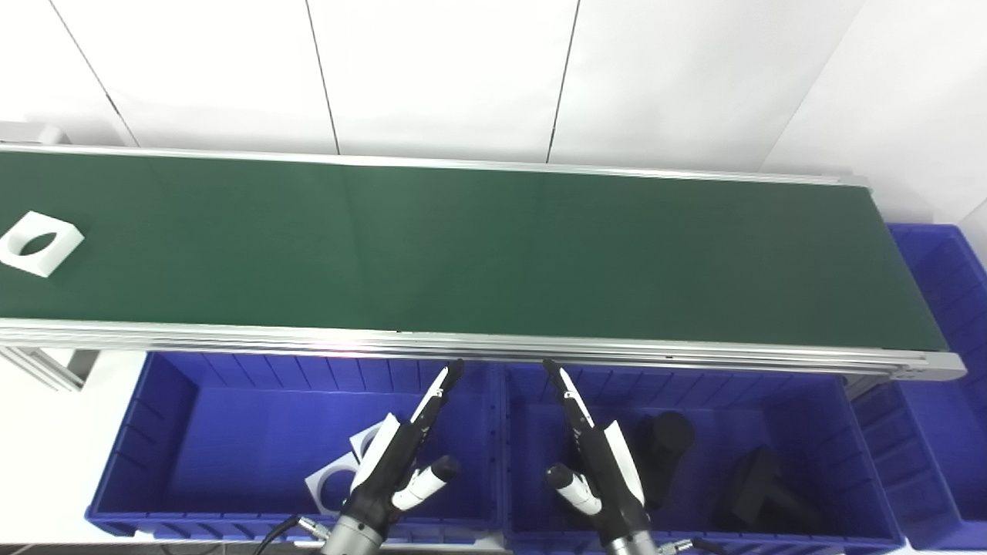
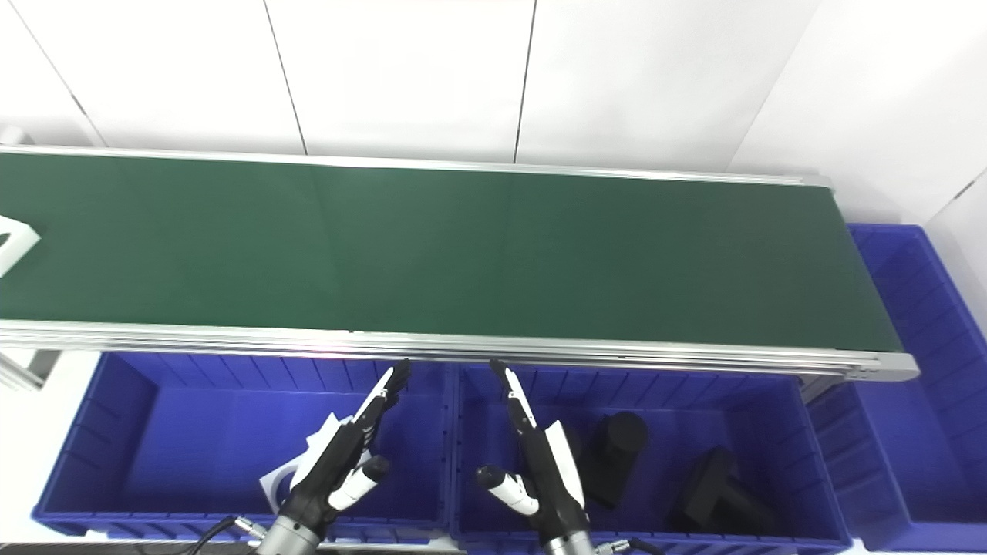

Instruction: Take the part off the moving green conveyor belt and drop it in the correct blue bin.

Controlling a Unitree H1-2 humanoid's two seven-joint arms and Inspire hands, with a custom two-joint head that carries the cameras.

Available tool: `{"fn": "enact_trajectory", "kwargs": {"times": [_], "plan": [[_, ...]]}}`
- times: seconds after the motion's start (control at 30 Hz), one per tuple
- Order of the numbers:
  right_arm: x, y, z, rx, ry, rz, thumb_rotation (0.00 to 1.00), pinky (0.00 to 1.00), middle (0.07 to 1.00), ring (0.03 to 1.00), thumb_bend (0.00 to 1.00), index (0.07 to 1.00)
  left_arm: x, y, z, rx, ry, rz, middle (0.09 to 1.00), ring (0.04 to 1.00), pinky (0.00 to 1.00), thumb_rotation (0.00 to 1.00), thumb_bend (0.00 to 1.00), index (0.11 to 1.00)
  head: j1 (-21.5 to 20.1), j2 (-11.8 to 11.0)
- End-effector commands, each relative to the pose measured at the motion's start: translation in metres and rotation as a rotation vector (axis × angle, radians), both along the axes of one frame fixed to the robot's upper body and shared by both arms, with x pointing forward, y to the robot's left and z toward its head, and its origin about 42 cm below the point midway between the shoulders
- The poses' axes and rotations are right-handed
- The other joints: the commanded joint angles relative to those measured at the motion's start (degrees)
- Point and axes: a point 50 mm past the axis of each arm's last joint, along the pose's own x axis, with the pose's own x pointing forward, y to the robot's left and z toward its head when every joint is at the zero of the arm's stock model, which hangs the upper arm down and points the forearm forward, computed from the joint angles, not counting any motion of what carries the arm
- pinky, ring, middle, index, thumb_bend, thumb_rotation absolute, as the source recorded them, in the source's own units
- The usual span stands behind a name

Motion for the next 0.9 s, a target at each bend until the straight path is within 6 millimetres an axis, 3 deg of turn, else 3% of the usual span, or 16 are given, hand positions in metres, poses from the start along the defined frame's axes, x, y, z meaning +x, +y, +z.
{"fn": "enact_trajectory", "kwargs": {"times": [0.0,0.87], "plan": [[0.0057,0.004,0.0122,0.048,-0.074,0.015,1.0,0.99,0.994,0.998,0.96,0.983,0.0067,-0.0017,0.009,-0.026,-0.065,0.004,1.0,1.0,1.0,1.0,0.85,1.0,0.0,0.0],[0.0073,0.0031,0.0097,0.041,-0.067,0.016,0.99,0.99,0.998,1.0,0.95,0.982,0.0069,-0.0018,0.0076,-0.034,-0.057,0.007,1.0,1.0,1.0,1.0,0.86,1.0,0.2,-0.2]]}}
